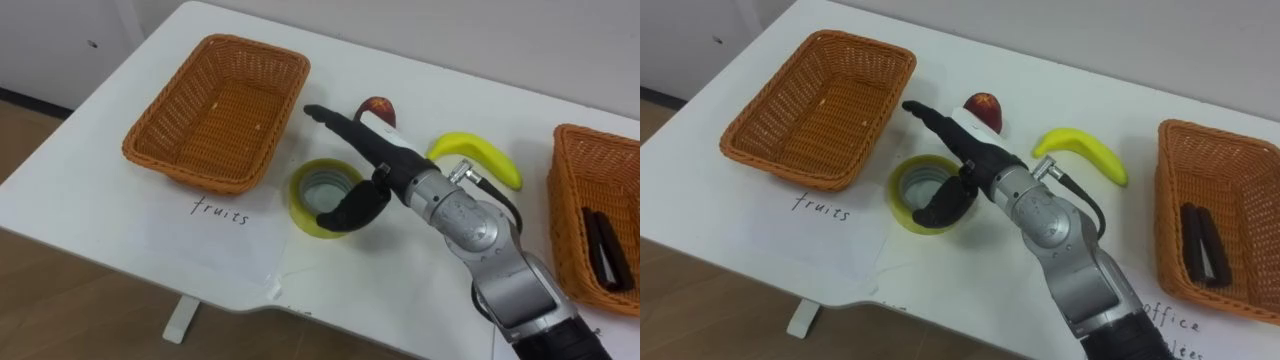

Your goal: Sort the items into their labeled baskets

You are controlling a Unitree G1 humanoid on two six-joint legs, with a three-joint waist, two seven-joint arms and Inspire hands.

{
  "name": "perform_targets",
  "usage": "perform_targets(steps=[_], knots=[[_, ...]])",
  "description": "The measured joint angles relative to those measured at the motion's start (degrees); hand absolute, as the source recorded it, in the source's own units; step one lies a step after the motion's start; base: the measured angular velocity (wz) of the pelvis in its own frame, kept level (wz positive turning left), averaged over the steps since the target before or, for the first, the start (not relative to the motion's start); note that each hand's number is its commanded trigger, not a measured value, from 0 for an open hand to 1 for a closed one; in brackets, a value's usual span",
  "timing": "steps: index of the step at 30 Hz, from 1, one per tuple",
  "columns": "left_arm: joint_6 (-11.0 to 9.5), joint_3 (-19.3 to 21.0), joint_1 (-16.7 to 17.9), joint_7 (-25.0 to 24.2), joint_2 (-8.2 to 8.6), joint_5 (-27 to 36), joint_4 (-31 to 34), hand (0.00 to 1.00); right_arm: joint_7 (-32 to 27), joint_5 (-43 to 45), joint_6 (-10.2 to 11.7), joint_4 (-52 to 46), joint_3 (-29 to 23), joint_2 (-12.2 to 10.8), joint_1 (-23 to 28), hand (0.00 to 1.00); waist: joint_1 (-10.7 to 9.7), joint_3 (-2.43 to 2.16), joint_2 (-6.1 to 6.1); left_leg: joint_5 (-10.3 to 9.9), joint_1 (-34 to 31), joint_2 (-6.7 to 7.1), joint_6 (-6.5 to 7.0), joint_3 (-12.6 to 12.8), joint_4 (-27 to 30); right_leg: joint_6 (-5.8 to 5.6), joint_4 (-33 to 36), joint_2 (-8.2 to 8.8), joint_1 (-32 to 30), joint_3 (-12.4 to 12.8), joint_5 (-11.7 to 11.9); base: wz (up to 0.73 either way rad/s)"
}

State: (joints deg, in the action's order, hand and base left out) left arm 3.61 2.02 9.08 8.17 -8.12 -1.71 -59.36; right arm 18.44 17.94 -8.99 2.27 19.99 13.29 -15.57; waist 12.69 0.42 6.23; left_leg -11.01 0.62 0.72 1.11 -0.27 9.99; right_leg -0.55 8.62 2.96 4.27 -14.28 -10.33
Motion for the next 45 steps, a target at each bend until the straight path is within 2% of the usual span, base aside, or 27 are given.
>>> perform_targets(steps=[2,7,13,21,29,32,34,42,45], knots=[[0.03,-0.01,0.00,-0.23,-0.31,0.00,0.00,0.00,0.65,0.33,-0.49,0.00,0.00,0.34,0.00,0.00,0.01,-0.08,0.33,0.00,0.02,0.00,0.00,0.00,0.00,0.00,0.00,0.00,0.00,0.01,0.00,0.00],[0.17,0.04,-0.04,-1.23,-1.13,-0.07,0.02,0.00,2.69,2.61,-1.16,-0.02,-0.46,0.49,0.00,0.00,0.04,0.09,1.13,0.00,0.01,0.01,0.00,0.04,0.06,0.00,0.03,0.01,0.00,0.08,0.00,0.00],[0.74,0.00,-0.49,-1.60,-1.41,-0.01,0.03,0.00,4.90,2.85,-2.40,-0.14,-0.79,0.49,0.00,0.00,0.03,0.18,1.13,-0.01,-0.01,0.00,0.00,0.04,0.07,0.00,0.08,-0.01,0.00,0.11,0.00,0.00],[1.01,-0.40,-0.40,-0.63,-1.35,-0.01,0.13,0.00,5.37,1.86,-2.42,-0.19,-1.26,0.48,0.00,0.00,-0.68,0.03,1.34,0.00,-0.06,0.02,0.00,0.04,-0.02,0.00,0.08,-0.03,0.01,-0.16,0.00,0.00],[0.64,-0.43,-0.11,0.47,-0.88,-0.05,0.17,0.00,2.25,1.57,-2.32,-1.56,-1.77,0.21,0.00,0.00,-1.46,0.37,0.86,0.00,0.08,0.04,0.00,0.04,0.00,0.00,0.01,-0.02,0.16,-0.01,0.00,0.00],[0.60,-0.43,-0.11,1.22,-0.33,-0.05,0.31,0.00,0.79,1.34,-2.21,-3.52,-3.04,-0.33,0.00,0.00,-1.44,0.73,0.33,0.00,0.35,0.04,0.00,0.05,0.02,0.00,0.00,-0.01,0.46,-0.02,0.00,0.00],[0.53,-0.39,0.12,1.39,-0.03,-0.11,0.83,0.00,-0.82,1.31,-2.07,-4.14,-3.86,-1.33,0.01,0.00,-1.43,0.65,0.20,0.00,0.71,0.02,0.00,0.04,-0.08,0.00,0.01,-0.02,0.75,-0.03,0.00,0.00],[-0.01,-0.10,0.74,1.39,0.02,-0.12,0.83,0.00,-4.21,0.14,-0.38,-5.05,-4.59,-2.83,0.01,0.00,-1.43,0.51,-0.19,0.00,1.07,0.02,0.00,0.03,0.05,0.00,0.02,-0.01,1.18,-0.18,0.00,0.00],[-0.26,-0.09,0.85,1.39,0.03,-0.11,0.73,0.00,-5.85,0.12,0.34,-5.06,-5.44,-3.71,0.01,0.00,-1.40,0.30,-0.27,0.00,1.08,0.02,0.00,0.01,0.07,0.00,0.03,-0.02,1.18,-0.17,0.00,0.00]])
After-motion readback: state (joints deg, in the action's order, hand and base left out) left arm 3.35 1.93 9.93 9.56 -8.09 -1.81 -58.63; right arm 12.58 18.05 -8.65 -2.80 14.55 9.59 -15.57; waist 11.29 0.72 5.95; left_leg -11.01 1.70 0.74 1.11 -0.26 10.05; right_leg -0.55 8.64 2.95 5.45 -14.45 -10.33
